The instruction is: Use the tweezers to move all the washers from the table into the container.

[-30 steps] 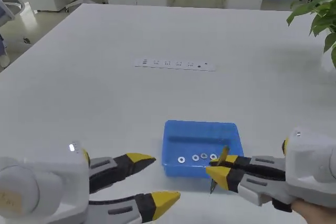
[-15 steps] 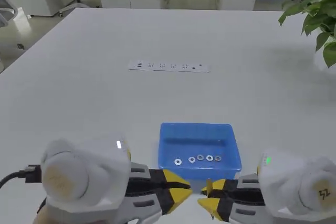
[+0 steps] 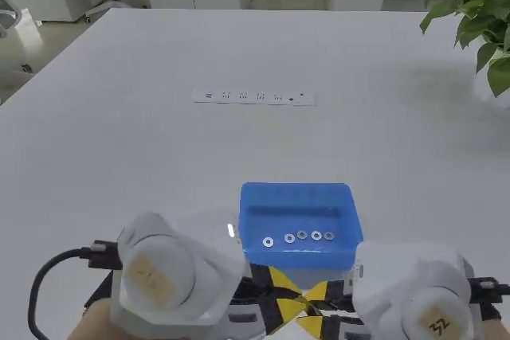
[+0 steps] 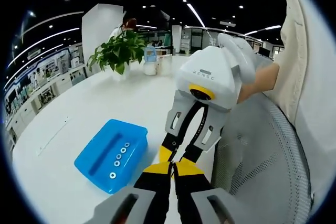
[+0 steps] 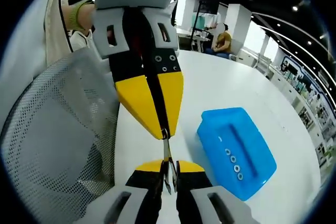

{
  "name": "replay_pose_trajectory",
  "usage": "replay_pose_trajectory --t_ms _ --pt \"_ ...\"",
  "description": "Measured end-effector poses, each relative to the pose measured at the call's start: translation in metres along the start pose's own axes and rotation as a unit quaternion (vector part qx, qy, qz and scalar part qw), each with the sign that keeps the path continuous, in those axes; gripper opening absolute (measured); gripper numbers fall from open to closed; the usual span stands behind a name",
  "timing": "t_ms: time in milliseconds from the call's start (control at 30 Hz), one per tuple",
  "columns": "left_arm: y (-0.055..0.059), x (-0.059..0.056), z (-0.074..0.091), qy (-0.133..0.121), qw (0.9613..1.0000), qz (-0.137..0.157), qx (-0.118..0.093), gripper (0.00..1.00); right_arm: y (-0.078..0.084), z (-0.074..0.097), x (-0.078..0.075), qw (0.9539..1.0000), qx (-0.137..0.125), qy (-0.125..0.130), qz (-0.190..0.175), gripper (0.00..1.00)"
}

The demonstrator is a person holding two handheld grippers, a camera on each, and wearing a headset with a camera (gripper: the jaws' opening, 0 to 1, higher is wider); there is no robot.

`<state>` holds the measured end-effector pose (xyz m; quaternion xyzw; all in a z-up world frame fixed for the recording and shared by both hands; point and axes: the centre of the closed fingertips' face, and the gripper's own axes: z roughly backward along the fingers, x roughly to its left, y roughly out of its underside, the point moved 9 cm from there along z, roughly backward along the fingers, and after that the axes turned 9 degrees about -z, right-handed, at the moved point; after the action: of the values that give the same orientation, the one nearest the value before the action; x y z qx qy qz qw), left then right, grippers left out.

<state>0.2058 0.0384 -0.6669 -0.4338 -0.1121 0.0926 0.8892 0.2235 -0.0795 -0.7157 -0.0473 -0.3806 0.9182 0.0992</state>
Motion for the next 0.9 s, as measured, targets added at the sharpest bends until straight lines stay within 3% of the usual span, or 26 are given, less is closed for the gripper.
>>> replay_pose_trajectory --t_ms 167,300,467,567,700,767,900 --pt "0.004 0.005 -0.001 0.0 0.9997 -0.009 0.022 0.0 0.004 -0.003 -0.001 0.9998 -0.002 0.006 -0.021 0.05" --pt "0.007 0.008 0.0 0.013 0.9993 -0.018 0.031 0.0 0.007 -0.004 -0.001 0.9984 -0.021 -0.004 -0.051 0.06" --pt "0.019 0.012 0.002 0.03 0.997 -0.024 0.067 0.0 0.013 -0.001 0.0 0.9954 -0.027 -0.008 -0.091 0.19" --pt "0.031 0.012 0.003 0.043 0.9939 -0.029 0.097 0.0 0.02 0.007 0.003 0.9926 -0.034 -0.004 -0.116 0.23" --pt "0.052 0.011 -0.003 0.068 0.9874 -0.028 0.14 0.0 0.035 0.021 0.003 0.987 -0.04 0.019 -0.155 0.24" --pt "0.06 0.011 -0.006 0.075 0.9833 -0.037 0.162 0.0 0.041 0.03 -0.001 0.9829 -0.044 0.047 -0.173 0.24" --pt "0.071 0.012 -0.017 0.087 0.9753 -0.048 0.197 0.0 0.047 0.046 -0.007 0.9705 -0.072 0.068 -0.22 0.25"
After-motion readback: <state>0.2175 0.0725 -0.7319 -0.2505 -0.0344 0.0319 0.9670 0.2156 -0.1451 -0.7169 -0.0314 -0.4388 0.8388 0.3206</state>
